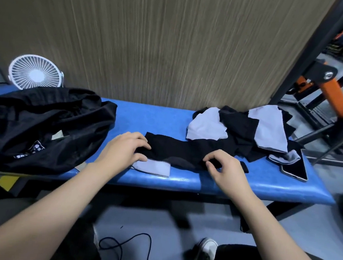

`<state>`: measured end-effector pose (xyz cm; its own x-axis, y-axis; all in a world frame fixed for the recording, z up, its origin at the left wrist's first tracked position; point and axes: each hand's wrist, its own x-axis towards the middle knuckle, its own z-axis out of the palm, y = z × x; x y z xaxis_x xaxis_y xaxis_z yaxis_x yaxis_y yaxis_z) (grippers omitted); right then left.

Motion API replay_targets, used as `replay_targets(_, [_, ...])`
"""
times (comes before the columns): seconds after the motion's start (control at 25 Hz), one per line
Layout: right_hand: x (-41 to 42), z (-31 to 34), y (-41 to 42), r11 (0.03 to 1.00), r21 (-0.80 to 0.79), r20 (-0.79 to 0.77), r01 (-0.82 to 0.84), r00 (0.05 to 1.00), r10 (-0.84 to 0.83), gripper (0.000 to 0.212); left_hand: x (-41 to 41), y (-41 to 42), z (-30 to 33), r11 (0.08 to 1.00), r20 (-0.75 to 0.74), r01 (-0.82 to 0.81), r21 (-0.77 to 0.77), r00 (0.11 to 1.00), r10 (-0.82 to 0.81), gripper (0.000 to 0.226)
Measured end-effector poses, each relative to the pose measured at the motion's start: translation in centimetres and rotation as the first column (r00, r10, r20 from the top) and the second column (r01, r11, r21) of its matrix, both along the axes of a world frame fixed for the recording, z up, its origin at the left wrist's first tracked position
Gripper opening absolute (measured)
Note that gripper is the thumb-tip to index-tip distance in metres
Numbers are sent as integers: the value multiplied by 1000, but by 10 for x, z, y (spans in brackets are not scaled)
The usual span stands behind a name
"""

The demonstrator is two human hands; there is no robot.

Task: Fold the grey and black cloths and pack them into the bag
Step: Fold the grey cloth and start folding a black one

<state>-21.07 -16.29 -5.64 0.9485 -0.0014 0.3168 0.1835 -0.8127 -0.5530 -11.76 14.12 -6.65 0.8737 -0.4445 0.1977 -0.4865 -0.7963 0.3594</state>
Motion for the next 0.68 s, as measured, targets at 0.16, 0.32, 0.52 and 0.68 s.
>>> replay_targets(0.16, [4, -4, -1, 1000, -31, -11, -2, 1000, 2, 15, 1, -8, 4, 999, 142, -24, -39, 989, 29, 8])
replay_targets(0.32, [8, -2, 1, 999, -35, 7, 13, 1000, -13, 15, -4, -3, 17, 969, 269, 90, -232, 963, -25, 8])
replay_targets(0.52, [4, -1, 6, 999, -49, -5, 15, 1000, -15, 16, -13, 16, 12, 980, 78, 114, -165, 992, -102, 9])
replay_targets(0.68, [2, -2, 12, 999, -43, -23, 1, 1000, -2, 15, -17, 24, 6, 996, -68, 79, -27, 994, -81, 12])
